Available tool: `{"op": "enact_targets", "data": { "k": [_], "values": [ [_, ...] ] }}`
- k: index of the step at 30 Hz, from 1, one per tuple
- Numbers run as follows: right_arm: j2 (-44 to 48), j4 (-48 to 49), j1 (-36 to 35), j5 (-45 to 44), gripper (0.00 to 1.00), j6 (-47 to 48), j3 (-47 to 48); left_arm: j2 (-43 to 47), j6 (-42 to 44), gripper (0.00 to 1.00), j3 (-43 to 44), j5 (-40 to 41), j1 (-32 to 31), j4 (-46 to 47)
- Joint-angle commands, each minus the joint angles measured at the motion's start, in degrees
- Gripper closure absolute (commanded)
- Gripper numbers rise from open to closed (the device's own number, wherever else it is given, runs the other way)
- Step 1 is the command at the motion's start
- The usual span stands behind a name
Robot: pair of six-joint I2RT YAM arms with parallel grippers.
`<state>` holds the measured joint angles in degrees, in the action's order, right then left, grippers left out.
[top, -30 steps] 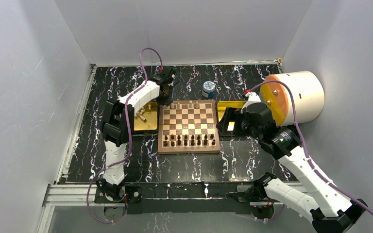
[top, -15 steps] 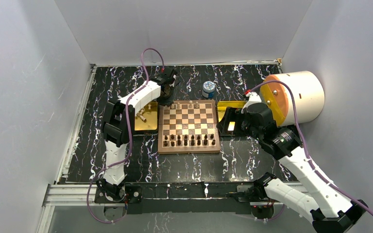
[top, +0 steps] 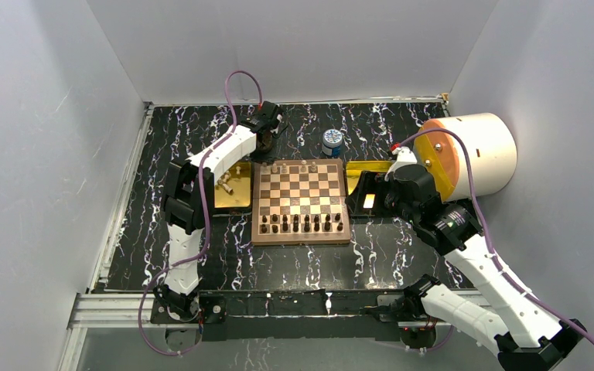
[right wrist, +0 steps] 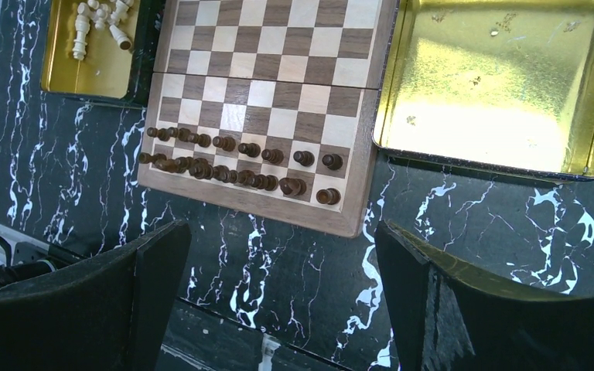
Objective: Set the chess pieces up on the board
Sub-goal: Place the chess piece on the chessboard.
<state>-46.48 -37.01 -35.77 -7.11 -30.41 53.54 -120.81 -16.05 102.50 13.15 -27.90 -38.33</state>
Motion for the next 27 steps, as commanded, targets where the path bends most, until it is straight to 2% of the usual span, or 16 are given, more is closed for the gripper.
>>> {"op": "enact_targets", "data": {
  "k": [1, 10, 16, 21, 27],
  "values": [
    [0.64, 1.42, -0.28, -0.17, 0.01, 0.09, 0.56, 0.65, 0.58, 0.78, 1.89, 1.66, -0.23, -2.00],
    [-0.20, 1.39, -0.32, -0.05, 0.01, 0.62, 1.04, 4.78, 0.25, 0.77, 1.40, 1.78, -0.24, -2.53],
    [-0.15, 1.67, -0.30, 0.08, 0.01, 0.62, 0.76, 10.23, -0.56, 0.77, -0.94, 5.30, -0.02, -3.69],
    [-0.62, 1.52, -0.28, 0.48, 0.01, 0.79, 1.08, 15.80, -2.86, 0.76, -7.03, 6.60, 2.51, -4.01],
    [-0.22, 1.67, -0.34, 0.60, 0.01, 0.79, 0.57, 21.88, -4.01, 0.70, -17.34, 6.58, 6.91, -1.70]
  ]
}}
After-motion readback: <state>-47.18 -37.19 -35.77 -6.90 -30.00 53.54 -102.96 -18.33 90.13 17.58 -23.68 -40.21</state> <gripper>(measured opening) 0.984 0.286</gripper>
